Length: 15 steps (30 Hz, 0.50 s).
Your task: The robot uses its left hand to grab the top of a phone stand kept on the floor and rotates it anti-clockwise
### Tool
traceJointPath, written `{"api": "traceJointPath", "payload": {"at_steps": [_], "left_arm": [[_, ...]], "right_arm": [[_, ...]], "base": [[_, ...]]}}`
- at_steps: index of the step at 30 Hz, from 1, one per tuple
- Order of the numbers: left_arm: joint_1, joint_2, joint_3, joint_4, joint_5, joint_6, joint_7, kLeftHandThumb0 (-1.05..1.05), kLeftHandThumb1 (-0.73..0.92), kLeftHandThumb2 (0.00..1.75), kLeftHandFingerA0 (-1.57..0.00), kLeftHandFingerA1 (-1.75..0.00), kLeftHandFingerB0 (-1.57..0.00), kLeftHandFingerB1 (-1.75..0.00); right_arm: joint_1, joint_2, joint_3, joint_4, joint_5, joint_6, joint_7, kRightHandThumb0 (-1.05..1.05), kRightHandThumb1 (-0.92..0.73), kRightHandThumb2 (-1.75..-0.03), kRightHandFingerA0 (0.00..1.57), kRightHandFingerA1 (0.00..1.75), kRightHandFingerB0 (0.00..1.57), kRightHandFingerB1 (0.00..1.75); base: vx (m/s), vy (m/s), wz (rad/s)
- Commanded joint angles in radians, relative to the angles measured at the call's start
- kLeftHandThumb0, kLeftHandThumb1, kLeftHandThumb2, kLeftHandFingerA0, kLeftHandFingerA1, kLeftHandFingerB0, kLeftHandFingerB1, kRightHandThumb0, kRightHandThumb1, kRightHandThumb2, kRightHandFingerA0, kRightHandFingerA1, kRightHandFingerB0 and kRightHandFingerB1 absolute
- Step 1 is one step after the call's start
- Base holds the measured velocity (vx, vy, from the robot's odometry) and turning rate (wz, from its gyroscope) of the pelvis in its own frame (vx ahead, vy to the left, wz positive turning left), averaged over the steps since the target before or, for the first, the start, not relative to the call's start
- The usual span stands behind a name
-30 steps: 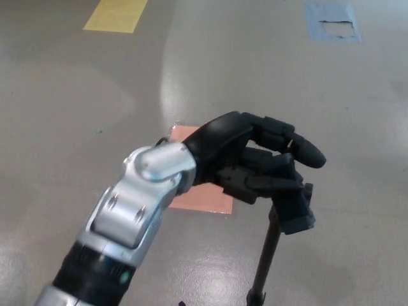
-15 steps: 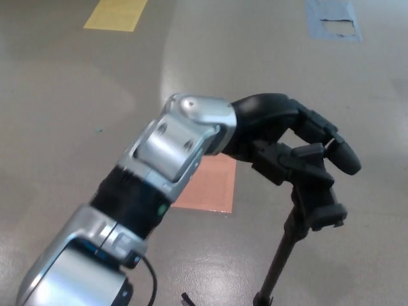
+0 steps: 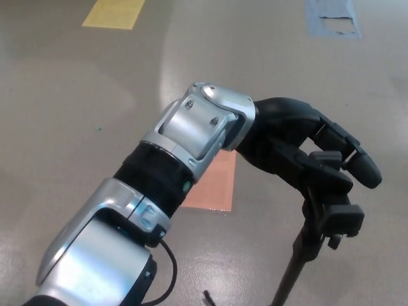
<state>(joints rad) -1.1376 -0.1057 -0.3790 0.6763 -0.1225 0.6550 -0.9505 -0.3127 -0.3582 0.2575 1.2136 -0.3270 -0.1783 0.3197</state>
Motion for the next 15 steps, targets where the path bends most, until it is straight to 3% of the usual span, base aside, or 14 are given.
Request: {"api": "traceJointPath", "payload": {"at_steps": [1,6,7,8,9,11,12,14,15], "left_arm": [[-0.028,0.002,0.012,0.030,-0.016,0.017,-0.069,-0.27,0.57,0.61,-1.13,-0.98,-0.89,-0.57],[-0.020,0.006,0.023,0.044,-0.010,0.008,-0.071,-0.26,0.56,0.61,-1.12,-0.96,-0.90,-0.57],[-0.016,0.007,0.031,0.039,-0.009,0.009,-0.060,-0.33,0.60,0.58,-0.99,-0.75,-0.71,-0.46],[-0.012,0.008,0.037,0.036,-0.009,0.009,-0.051,-0.33,0.60,0.58,-0.99,-0.75,-0.71,-0.46],[-0.003,0.010,0.047,0.023,-0.006,0.016,-0.025,-0.50,0.56,0.57,-0.50,-0.42,-0.37,-0.32],[0.006,0.011,0.055,0.006,0.002,0.026,0.004,-0.50,0.56,0.57,-0.50,-0.42,-0.37,-0.32],[0.011,0.012,0.057,0.000,0.005,0.024,0.010,-0.60,0.55,0.56,-0.32,-0.36,-0.24,-0.29],[0.018,0.013,0.059,-0.009,0.010,0.022,0.020,-0.60,0.55,0.56,-0.32,-0.36,-0.24,-0.29],[0.035,0.016,0.071,-0.021,0.006,0.013,0.033,-0.77,0.51,0.60,-0.12,-0.28,0.00,-0.22]], "right_arm": [[-0.003,-0.022,0.004,0.000,-0.008,0.016,0.015,-0.54,-0.83,-0.65,0.67,0.49,0.33,0.32],[0.000,-0.024,0.012,-0.008,-0.014,0.012,0.019,-0.55,-0.83,-0.66,0.65,0.47,0.33,0.32],[0.000,-0.024,0.011,-0.009,-0.013,0.013,0.020,-0.54,-0.84,-0.66,0.63,0.46,0.33,0.32],[0.000,-0.024,0.010,-0.009,-0.012,0.014,0.021,-0.54,-0.84,-0.66,0.63,0.46,0.33,0.32],[0.001,-0.024,0.010,-0.011,-0.012,0.015,0.022,-0.54,-0.83,-0.66,0.64,0.46,0.33,0.32],[0.002,-0.025,0.011,-0.014,-0.014,0.016,0.021,-0.54,-0.83,-0.66,0.64,0.46,0.33,0.32],[0.002,-0.026,0.013,-0.014,-0.015,0.012,0.021,-0.58,-0.70,-0.97,0.56,0.59,0.26,0.46],[0.003,-0.028,0.015,-0.014,-0.018,0.006,0.020,-0.58,-0.70,-0.97,0.56,0.59,0.26,0.46],[0.005,-0.028,0.016,-0.015,-0.019,0.005,0.019,-0.55,-0.84,-0.66,0.63,0.46,0.32,0.32]], "base": [[0.00,0.000,0.00],[0.00,0.000,0.00],[0.00,0.000,0.00],[0.00,0.000,0.00],[0.00,0.000,0.00],[0.00,0.000,0.00],[0.00,0.000,0.00],[0.00,0.000,0.00],[0.00,0.000,0.00]]}}
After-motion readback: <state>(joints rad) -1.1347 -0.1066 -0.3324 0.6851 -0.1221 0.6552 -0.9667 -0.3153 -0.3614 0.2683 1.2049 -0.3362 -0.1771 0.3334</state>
